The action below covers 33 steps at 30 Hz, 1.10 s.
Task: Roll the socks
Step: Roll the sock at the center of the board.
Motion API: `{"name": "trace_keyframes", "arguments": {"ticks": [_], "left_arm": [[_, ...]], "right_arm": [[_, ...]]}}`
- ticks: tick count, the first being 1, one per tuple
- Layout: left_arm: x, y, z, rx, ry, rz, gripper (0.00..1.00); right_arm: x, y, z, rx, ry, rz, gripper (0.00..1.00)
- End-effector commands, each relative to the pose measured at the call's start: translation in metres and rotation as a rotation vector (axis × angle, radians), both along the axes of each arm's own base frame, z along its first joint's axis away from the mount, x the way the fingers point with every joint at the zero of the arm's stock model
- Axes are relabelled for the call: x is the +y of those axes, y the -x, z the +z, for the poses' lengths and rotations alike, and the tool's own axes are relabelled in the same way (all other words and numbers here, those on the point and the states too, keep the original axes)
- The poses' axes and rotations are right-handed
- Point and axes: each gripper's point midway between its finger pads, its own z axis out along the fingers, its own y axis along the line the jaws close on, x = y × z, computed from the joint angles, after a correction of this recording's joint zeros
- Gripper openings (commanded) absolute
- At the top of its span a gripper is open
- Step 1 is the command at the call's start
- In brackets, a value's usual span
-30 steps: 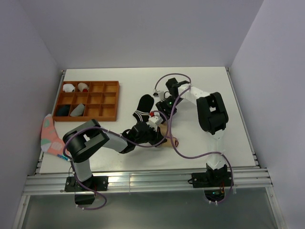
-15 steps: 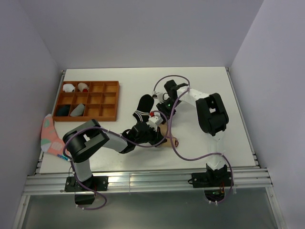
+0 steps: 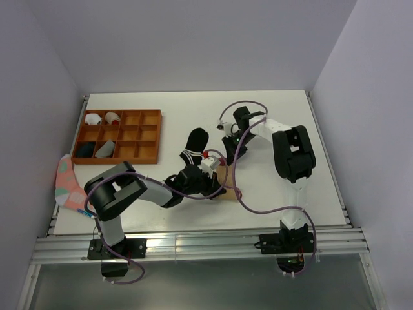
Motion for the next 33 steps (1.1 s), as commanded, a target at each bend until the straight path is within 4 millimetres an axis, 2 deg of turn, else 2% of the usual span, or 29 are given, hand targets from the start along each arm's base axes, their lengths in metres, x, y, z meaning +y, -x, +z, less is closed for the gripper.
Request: {"name": "trace_keyframes", "arguments": {"ticks": [1, 17, 22, 26, 31, 33], "left_arm": [[0.027, 0.039, -0.049, 0.173, -0.181, -0.045, 0.0], [0.016, 0.042, -0.063, 0.351, -0.282, -0.024, 0.0], [0.02, 0.036, -0.071, 0.447, -0.299, 0.004, 0.0], [0.03, 0.026, -0.081, 0.533, -0.323, 0.053, 0.0], [0.037, 0.024, -0.089, 0.66, -0.327, 0.076, 0.0], [0.045, 0.025, -0.099, 0.715, -0.375, 0.1, 0.01]], "right_arm": [[-0.024, -0.024, 0.015, -0.107, 0.044, -0.052, 0.03], [-0.053, -0.047, 0.009, -0.173, 0.1, -0.117, 0.02], [-0.059, -0.048, 0.006, -0.171, 0.105, -0.126, 0.01], [-0.063, -0.048, 0.005, -0.172, 0.096, -0.128, 0.01], [-0.066, -0.043, 0.003, -0.162, 0.084, -0.116, 0.01], [-0.065, -0.04, 0.004, -0.15, 0.077, -0.108, 0.01]]}}
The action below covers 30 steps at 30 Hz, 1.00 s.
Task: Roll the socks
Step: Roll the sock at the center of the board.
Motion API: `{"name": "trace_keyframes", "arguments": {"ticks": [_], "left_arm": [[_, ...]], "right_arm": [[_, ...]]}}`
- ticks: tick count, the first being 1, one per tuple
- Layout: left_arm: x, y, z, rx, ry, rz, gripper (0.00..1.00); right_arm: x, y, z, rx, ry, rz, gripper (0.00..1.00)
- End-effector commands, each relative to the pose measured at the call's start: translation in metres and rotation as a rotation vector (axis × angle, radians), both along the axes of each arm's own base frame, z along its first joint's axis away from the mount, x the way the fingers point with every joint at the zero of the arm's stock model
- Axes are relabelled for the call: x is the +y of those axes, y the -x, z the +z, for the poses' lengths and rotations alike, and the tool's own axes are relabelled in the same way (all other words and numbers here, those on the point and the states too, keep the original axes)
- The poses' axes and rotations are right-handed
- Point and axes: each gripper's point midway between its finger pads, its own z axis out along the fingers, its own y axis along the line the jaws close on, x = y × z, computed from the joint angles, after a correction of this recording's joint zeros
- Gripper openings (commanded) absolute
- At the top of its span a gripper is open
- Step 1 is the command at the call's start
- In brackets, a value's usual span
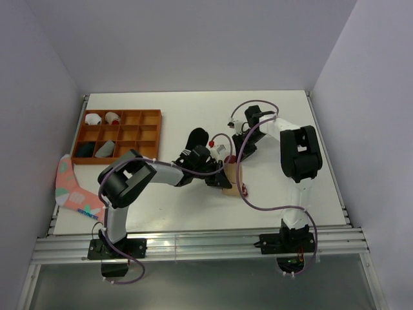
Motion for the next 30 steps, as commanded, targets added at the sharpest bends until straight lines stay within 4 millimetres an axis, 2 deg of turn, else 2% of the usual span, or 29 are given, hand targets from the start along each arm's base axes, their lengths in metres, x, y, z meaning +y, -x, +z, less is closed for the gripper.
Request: {"name": "trace_keyframes", "arguments": {"ticks": [1, 7, 14, 20, 23, 25, 26, 28, 29, 30], "left_arm": [[0.062, 0.042, -0.088, 0.297, -0.347, 0.021, 0.0], [0.069, 0.045, -0.102, 0.407, -0.46, 0.004, 0.0], [0.08, 0.048, -0.119, 0.482, -0.568, 0.025, 0.0], [0.09, 0.049, -0.132, 0.512, -0.656, 0.036, 0.0], [0.094, 0.05, -0.135, 0.517, -0.679, 0.033, 0.0], [0.097, 0.051, -0.139, 0.518, -0.693, 0.028, 0.0], [0.099, 0.052, -0.139, 0.525, -0.698, 0.027, 0.0], [0.103, 0.053, -0.144, 0.529, -0.712, 0.021, 0.0], [0.104, 0.054, -0.145, 0.532, -0.714, 0.019, 0.0], [0.105, 0.054, -0.147, 0.534, -0.72, 0.014, 0.0]], "right_arm": [[-0.019, -0.028, 0.005, -0.148, 0.051, 0.009, 0.01], [-0.019, -0.02, 0.008, -0.163, 0.038, 0.03, 0.04], [-0.017, -0.016, 0.018, -0.186, 0.018, 0.046, 0.25], [-0.016, -0.011, 0.025, -0.2, -0.002, 0.064, 0.37], [-0.022, -0.008, 0.032, -0.235, -0.01, 0.08, 0.4], [-0.024, -0.004, 0.048, -0.286, -0.039, 0.11, 0.41], [-0.03, 0.003, 0.048, -0.295, -0.039, 0.133, 0.42], [-0.03, 0.013, 0.066, -0.355, -0.077, 0.195, 0.43], [-0.035, 0.024, 0.062, -0.371, -0.076, 0.234, 0.45], [-0.036, 0.029, 0.074, -0.425, -0.079, 0.269, 0.46]]}}
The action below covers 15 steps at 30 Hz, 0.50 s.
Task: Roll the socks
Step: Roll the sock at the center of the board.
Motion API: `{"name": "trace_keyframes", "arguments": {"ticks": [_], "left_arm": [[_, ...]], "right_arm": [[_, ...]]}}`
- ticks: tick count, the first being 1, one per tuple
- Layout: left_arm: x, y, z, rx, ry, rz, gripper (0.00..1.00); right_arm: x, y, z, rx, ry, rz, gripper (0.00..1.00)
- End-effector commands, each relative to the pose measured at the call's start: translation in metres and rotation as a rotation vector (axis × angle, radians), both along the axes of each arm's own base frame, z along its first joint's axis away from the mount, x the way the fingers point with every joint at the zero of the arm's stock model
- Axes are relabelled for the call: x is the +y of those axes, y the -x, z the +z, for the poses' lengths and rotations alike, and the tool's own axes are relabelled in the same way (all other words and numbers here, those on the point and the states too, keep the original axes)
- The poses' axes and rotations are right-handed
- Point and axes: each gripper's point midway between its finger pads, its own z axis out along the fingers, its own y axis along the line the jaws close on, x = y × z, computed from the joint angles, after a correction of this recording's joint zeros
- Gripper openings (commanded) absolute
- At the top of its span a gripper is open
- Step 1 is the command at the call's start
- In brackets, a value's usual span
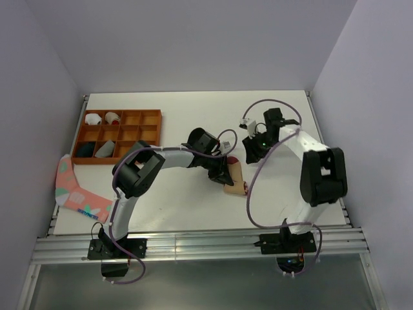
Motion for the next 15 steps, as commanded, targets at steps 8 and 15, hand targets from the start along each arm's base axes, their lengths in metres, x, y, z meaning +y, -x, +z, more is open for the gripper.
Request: {"name": "trace_keyframes", "arguments": {"ticks": [8, 15], "left_arm": [[0.112, 0.061, -0.136, 0.146, -0.564, -0.047, 0.0], [0.113, 0.063, -0.139, 0.146, -0.561, -0.063, 0.0]], "right_arm": [[-0.001, 0.083, 0.027, -0.274, -0.063, 0.49, 0.56], [0.007, 0.1, 0.015, -0.38, -0.024, 0.606, 0.64]]}}
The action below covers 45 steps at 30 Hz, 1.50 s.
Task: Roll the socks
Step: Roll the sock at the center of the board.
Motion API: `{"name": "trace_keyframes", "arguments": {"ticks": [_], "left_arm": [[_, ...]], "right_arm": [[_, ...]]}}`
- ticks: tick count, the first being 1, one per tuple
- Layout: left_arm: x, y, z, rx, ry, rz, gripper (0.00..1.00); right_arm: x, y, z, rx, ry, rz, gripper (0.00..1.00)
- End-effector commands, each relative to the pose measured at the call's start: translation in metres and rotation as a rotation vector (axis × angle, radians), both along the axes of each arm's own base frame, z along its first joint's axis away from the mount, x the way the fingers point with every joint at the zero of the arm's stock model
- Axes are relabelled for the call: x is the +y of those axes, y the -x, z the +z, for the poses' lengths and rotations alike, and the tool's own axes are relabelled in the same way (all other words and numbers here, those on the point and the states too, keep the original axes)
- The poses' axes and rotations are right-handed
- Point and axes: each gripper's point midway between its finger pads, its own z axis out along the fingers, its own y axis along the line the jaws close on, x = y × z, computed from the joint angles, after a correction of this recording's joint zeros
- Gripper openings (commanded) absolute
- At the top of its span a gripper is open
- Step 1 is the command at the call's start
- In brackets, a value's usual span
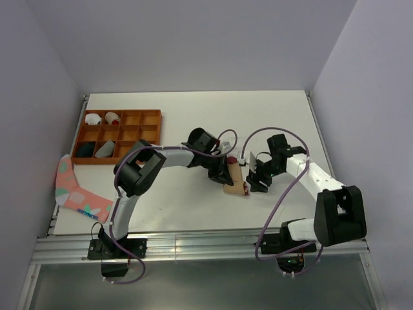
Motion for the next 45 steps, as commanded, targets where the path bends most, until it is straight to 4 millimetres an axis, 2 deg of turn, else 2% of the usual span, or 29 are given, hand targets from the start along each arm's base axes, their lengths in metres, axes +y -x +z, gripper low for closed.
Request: {"name": "trace_keyframes", "arguments": {"ticks": [1, 6, 10, 13, 23, 36, 41, 44, 45], "left_arm": [[0.112, 0.062, -0.138, 0.104, -0.582, -0.05, 0.0], [0.114, 0.062, -0.139, 0.106, -0.581, -0.055, 0.0], [0.114, 0.062, -0.139, 0.106, -0.578, -0.059, 0.0], [0.113, 0.062, -0.138, 0.105, -0.576, -0.063, 0.0], [0.117, 0.066, -0.14, 0.106, -0.573, -0.077, 0.0], [0.116, 0.064, -0.138, 0.103, -0.555, -0.091, 0.0], [0.116, 0.064, -0.138, 0.104, -0.549, -0.096, 0.0], [0.114, 0.063, -0.136, 0.097, -0.538, -0.092, 0.0], [0.114, 0.062, -0.135, 0.093, -0.535, -0.091, 0.0]], "right_arm": [[0.011, -0.004, 0.01, -0.137, -0.016, 0.109, 0.65], [0.024, -0.005, 0.023, -0.274, -0.044, 0.128, 0.7], [0.032, 0.003, 0.023, -0.334, -0.028, 0.163, 0.77], [0.041, 0.01, 0.018, -0.313, -0.013, 0.205, 0.78], [0.057, 0.011, -0.005, -0.328, 0.069, 0.261, 0.79], [0.048, 0.001, -0.032, -0.325, 0.187, 0.254, 0.76], [0.046, 0.0, -0.039, -0.308, 0.207, 0.245, 0.65], [0.049, 0.002, -0.041, -0.266, 0.198, 0.243, 0.49], [0.052, 0.001, -0.04, -0.255, 0.189, 0.233, 0.36]]}}
